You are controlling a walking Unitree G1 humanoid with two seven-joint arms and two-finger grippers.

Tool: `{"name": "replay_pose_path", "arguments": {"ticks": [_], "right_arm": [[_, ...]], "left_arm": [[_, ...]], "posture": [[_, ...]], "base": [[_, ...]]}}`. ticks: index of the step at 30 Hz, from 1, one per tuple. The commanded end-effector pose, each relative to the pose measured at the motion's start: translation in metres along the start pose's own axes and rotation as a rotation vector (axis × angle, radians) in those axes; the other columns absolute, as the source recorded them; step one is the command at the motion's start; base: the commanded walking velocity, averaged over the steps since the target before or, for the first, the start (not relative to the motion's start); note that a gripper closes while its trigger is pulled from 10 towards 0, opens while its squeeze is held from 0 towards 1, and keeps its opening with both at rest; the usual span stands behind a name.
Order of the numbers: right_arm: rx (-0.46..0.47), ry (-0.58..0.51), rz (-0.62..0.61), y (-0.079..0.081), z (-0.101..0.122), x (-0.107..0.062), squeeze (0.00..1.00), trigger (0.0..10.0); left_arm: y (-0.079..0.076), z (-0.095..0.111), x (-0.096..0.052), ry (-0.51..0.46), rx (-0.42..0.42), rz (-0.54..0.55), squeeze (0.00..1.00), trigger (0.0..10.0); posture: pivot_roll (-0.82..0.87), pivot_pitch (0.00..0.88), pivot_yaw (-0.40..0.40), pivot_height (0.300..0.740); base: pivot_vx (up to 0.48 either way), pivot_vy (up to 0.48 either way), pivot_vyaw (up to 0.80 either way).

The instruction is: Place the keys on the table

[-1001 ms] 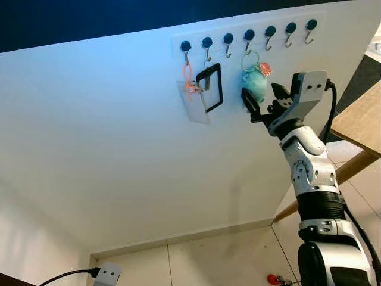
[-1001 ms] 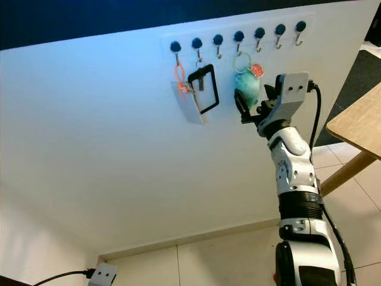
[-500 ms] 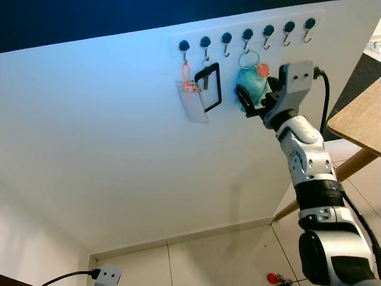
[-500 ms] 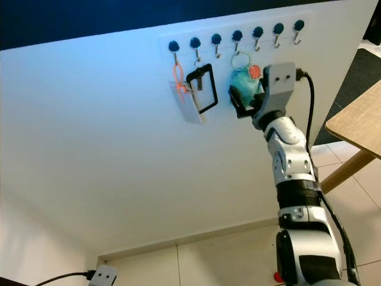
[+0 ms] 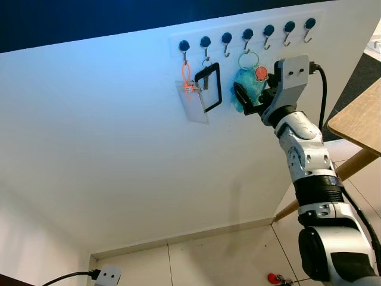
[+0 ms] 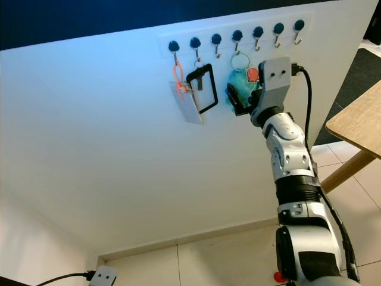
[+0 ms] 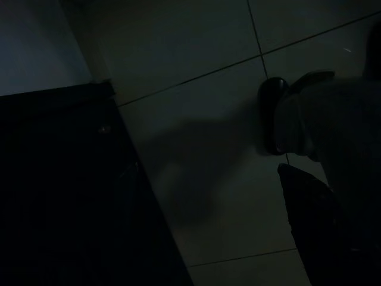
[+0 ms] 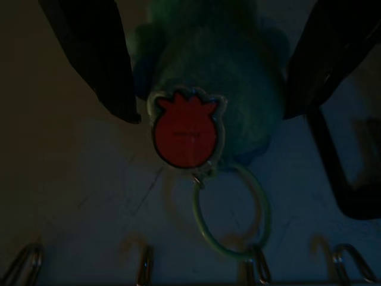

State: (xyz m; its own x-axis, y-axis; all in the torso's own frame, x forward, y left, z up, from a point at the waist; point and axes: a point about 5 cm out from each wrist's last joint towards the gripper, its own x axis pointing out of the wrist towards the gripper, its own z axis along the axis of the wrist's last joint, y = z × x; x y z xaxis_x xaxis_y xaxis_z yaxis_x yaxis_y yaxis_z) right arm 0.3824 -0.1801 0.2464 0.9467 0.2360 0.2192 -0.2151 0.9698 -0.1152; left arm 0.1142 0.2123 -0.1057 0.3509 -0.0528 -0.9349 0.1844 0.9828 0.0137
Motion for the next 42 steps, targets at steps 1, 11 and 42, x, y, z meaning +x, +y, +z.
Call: {"name": "replay_pose_path", "arguments": {"ticks": [1,11,42], "right_arm": [[-0.005,0.018,0.004,0.002,0.000,0.003,0.00,6.8],[0.030,-0.021,-0.009,0.002,0.006,0.004,0.00,0.0],[0.092,0.048,0.098,0.011,-0.013,-0.013,0.00,10.0]], "left_arm": [[0.000,-0.005,-0.001,0.013,0.007,0.001,0.00,10.0],[0.000,-0.004,-0.001,0.013,0.018,0.000,0.00,10.0],[-0.001,-0.004,0.000,0.019,0.034,-0.008,0.00,10.0]], "posture": [[-0.10,0.057,0.090,0.740],[-0.10,0.057,0.091,0.740],[-0.11,0.062,0.099,0.740]], "base": [[0.000,0.000,0.00],[0.000,0.000,0.00],[0.000,0.000,0.00]]}}
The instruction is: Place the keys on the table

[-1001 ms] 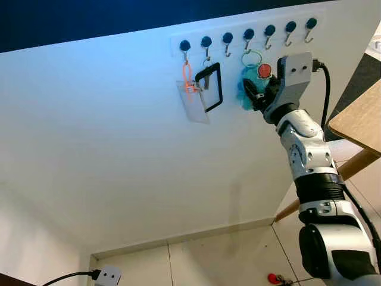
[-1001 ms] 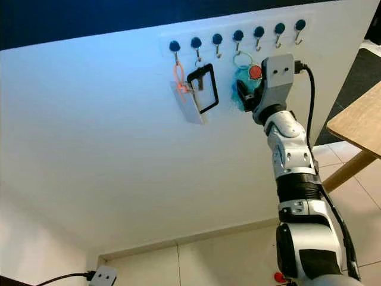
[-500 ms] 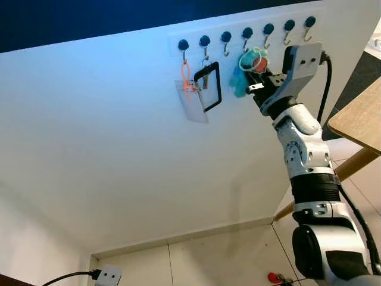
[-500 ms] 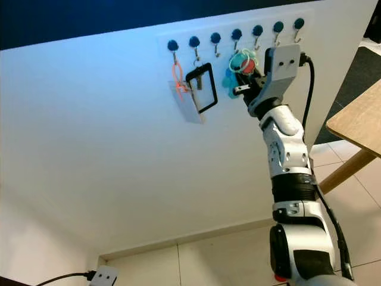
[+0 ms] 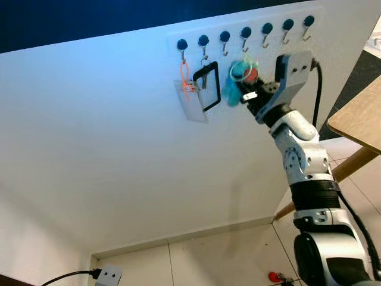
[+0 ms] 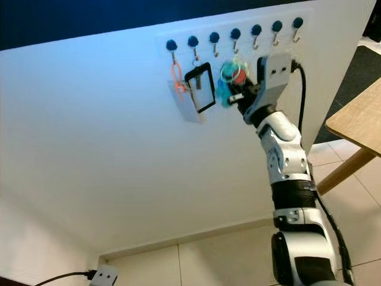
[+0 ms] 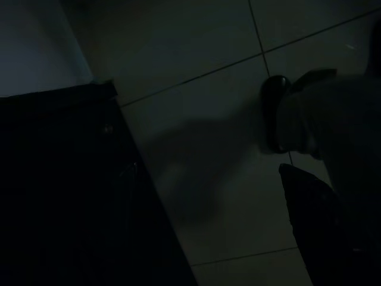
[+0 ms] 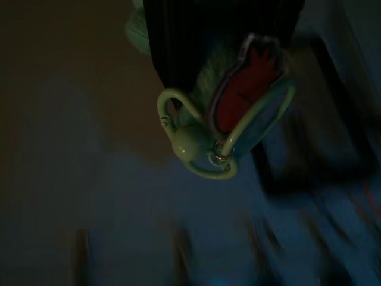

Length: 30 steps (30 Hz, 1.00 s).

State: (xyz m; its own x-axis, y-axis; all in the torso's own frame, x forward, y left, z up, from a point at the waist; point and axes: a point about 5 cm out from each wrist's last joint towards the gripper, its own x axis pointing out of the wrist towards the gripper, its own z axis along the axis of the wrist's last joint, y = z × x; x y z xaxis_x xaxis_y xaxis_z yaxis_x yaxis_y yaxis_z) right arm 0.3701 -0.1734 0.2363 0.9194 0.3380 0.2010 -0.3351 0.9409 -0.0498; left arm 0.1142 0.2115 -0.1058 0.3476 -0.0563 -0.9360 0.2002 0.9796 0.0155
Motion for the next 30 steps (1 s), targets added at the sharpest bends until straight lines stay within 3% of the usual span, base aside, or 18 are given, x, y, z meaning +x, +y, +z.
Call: {"name": "replay_pose_path", "arguments": {"ticks": [1,6,9,17,30], "right_arm": [[0.004,0.038,-0.010,0.000,-0.007,-0.001,0.00,10.0],[0.029,0.071,-0.143,-0.024,-0.018,-0.013,0.00,10.0],[0.031,0.076,-0.152,-0.026,-0.019,-0.014,0.00,10.0],[0.041,0.207,-0.251,-0.041,-0.053,-0.031,0.00,10.0],[0.017,0.205,-0.315,-0.060,-0.050,-0.040,0.00,10.0]], "left_arm": [[0.000,-0.005,-0.001,0.017,0.019,-0.004,0.00,10.0],[-0.001,-0.005,0.000,0.016,0.023,-0.007,0.00,10.0],[-0.001,-0.005,0.000,0.016,0.022,-0.007,0.00,10.0],[-0.001,-0.004,0.000,0.010,0.010,0.002,0.00,10.0],[0.000,0.000,0.000,-0.006,-0.004,0.011,0.00,10.0]], "posture": [[-0.11,0.062,0.099,0.740],[-0.11,0.060,0.099,0.740],[-0.11,0.060,0.099,0.740],[-0.12,0.057,0.099,0.740],[-0.12,0.052,0.096,0.740]], "base": [[0.000,0.000,0.00],[0.000,0.000,0.00],[0.000,0.000,0.00],[0.000,0.000,-0.76],[0.000,0.000,-0.79]]}}
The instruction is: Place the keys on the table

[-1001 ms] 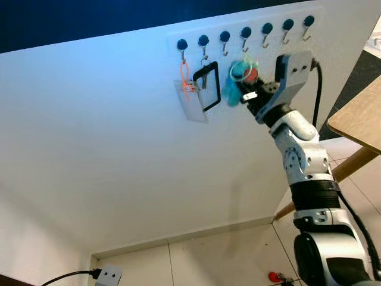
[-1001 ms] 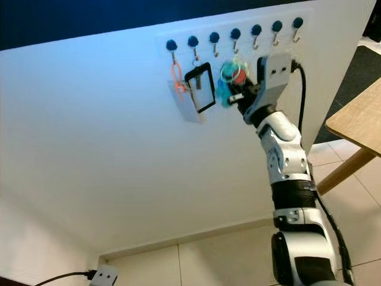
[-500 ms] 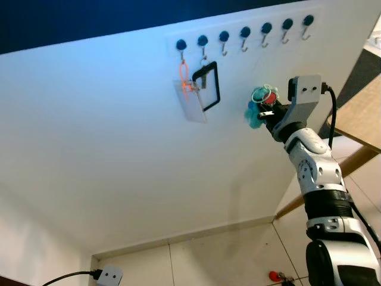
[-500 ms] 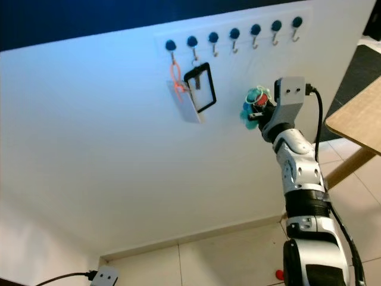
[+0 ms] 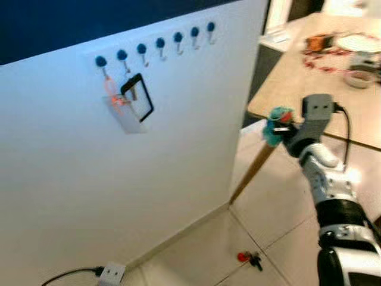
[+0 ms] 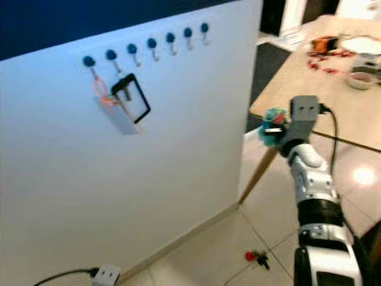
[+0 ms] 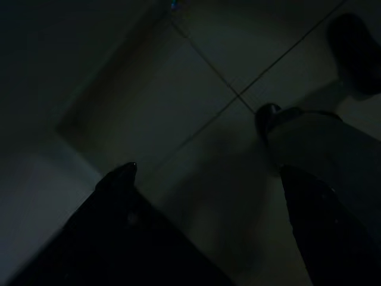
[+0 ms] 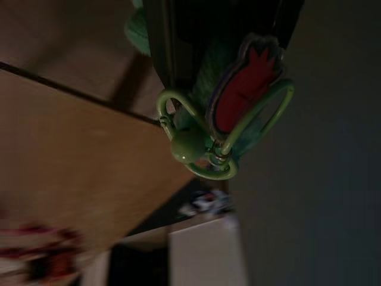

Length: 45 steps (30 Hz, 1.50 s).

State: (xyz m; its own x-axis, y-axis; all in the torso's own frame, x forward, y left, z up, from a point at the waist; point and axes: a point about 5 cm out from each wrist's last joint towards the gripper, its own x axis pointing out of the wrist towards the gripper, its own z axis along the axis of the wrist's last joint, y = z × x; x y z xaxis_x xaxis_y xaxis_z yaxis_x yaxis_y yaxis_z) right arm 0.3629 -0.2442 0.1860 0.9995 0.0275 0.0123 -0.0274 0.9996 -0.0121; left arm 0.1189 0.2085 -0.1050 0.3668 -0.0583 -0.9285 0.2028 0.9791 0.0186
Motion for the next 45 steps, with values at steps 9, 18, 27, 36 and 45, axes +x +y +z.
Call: {"name": "replay_pose_path", "arguments": {"ticks": [9,18,27,36,45], "right_arm": [[-0.010,0.007,-0.047,-0.014,-0.004,-0.002,0.00,10.0],[-0.010,0.002,-0.038,-0.010,-0.005,-0.002,0.00,10.0],[-0.006,0.001,-0.037,-0.010,-0.007,-0.002,0.00,10.0],[0.002,-0.001,-0.030,-0.010,-0.008,-0.002,0.00,10.0],[0.052,-0.010,0.050,0.008,-0.019,-0.001,0.00,10.0]], "left_arm": [[0.004,-0.005,-0.001,0.012,-0.010,0.020,0.00,10.0],[0.005,-0.005,-0.002,0.015,0.000,0.021,0.00,10.0],[0.006,-0.006,-0.002,0.014,0.004,0.020,0.00,10.0],[0.006,-0.004,-0.002,0.004,-0.005,0.024,0.00,10.0],[0.006,0.002,-0.001,-0.011,-0.009,0.027,0.00,10.0]], "posture": [[-0.11,0.045,0.093,0.740],[-0.11,0.050,0.101,0.740],[-0.11,0.054,0.105,0.740],[-0.12,0.050,0.105,0.740],[-0.12,0.042,0.101,0.740]], "base": [[0.000,0.000,-0.79],[0.000,0.000,-0.79],[0.000,0.000,-0.79],[0.000,0.000,-0.79],[0.000,0.000,-0.70]]}}
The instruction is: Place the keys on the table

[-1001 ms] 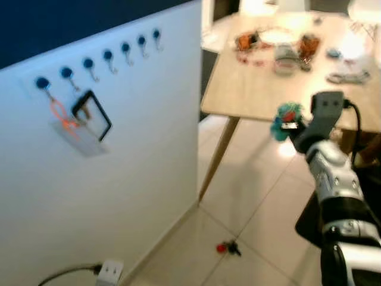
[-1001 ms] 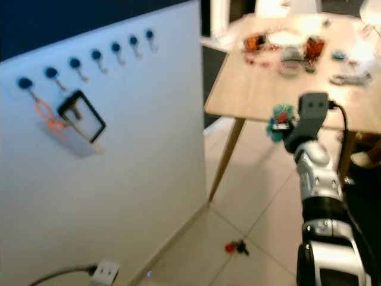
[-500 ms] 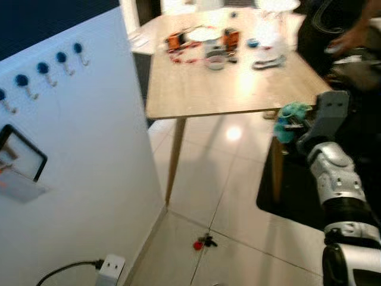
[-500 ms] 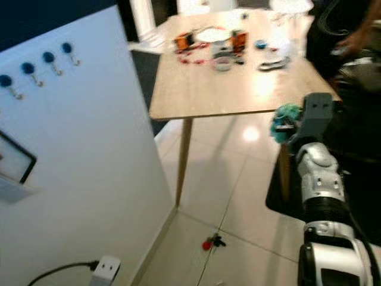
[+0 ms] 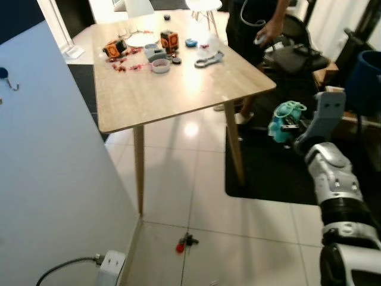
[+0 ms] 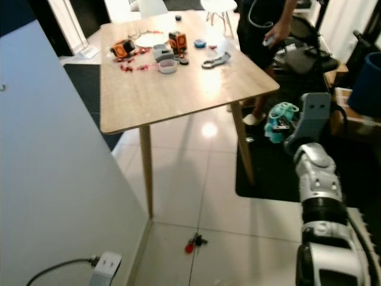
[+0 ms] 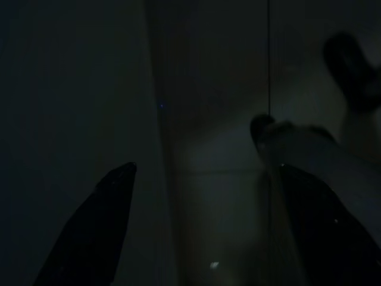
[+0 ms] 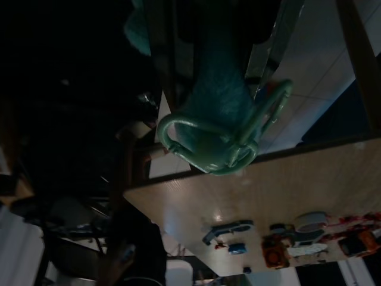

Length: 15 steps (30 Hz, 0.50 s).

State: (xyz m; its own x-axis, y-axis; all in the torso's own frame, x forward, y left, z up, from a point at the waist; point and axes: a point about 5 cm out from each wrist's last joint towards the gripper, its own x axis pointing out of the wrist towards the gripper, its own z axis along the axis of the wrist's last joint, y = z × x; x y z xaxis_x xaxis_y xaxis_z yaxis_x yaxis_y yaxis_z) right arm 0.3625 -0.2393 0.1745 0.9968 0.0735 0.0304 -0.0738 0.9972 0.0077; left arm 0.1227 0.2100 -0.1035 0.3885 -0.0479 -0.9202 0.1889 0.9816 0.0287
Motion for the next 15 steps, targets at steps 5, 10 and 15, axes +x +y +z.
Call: {"name": "replay_pose_path", "arguments": {"ticks": [5,10,15], "right_arm": [[0.051,0.017,0.016,0.008,-0.015,-0.002,0.00,10.0],[0.065,0.016,0.038,0.015,-0.019,-0.001,0.00,10.0],[0.061,0.013,0.043,0.016,-0.019,-0.001,0.00,10.0]], "left_arm": [[0.004,-0.002,-0.001,0.011,0.002,0.016,0.00,10.0],[0.005,-0.002,-0.001,0.013,-0.006,0.020,0.00,10.0],[0.007,-0.003,-0.002,0.019,-0.003,0.024,0.00,10.0]], "posture": [[-0.12,0.043,0.102,0.740],[-0.12,0.044,0.104,0.740],[-0.11,0.046,0.106,0.740]], "base": [[0.000,0.000,0.00],[0.000,-0.194,0.00],[0.000,-0.378,0.00]]}}
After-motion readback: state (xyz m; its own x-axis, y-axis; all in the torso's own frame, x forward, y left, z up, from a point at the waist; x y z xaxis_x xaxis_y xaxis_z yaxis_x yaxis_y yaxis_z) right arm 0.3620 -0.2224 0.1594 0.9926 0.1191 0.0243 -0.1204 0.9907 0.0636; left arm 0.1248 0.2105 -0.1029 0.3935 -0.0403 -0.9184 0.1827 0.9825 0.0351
